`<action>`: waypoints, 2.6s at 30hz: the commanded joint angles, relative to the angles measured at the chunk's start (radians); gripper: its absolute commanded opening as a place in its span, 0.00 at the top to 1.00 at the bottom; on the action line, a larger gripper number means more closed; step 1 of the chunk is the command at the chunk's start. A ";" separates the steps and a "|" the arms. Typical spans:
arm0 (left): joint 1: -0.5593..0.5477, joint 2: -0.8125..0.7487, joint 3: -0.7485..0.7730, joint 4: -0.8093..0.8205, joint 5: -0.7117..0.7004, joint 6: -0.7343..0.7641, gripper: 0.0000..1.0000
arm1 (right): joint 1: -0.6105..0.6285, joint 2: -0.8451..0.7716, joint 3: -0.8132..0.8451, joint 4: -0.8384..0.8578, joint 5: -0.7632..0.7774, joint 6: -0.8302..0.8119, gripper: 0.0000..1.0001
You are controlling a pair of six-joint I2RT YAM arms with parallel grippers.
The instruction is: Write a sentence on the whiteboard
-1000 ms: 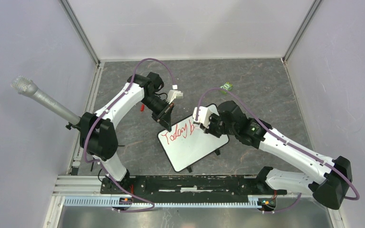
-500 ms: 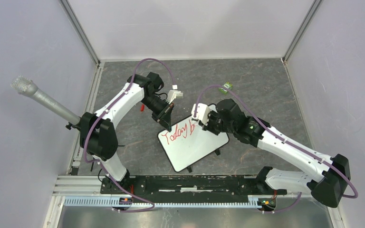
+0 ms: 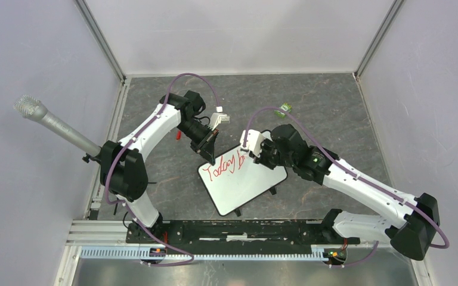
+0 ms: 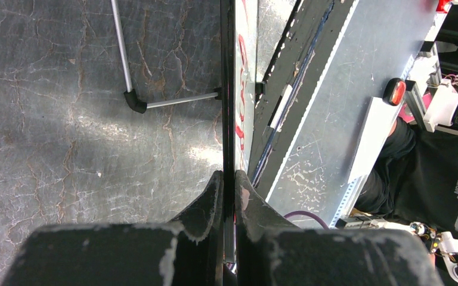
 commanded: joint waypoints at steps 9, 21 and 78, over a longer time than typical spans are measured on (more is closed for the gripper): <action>-0.003 -0.008 -0.003 0.021 0.014 0.034 0.98 | -0.003 -0.028 -0.056 -0.030 -0.033 -0.023 1.00; -0.004 -0.005 0.002 0.021 0.016 0.031 0.98 | -0.001 -0.015 -0.013 -0.024 -0.032 -0.012 1.00; -0.004 0.008 0.005 0.021 0.015 0.036 0.98 | -0.070 -0.019 0.025 -0.027 0.068 -0.046 1.00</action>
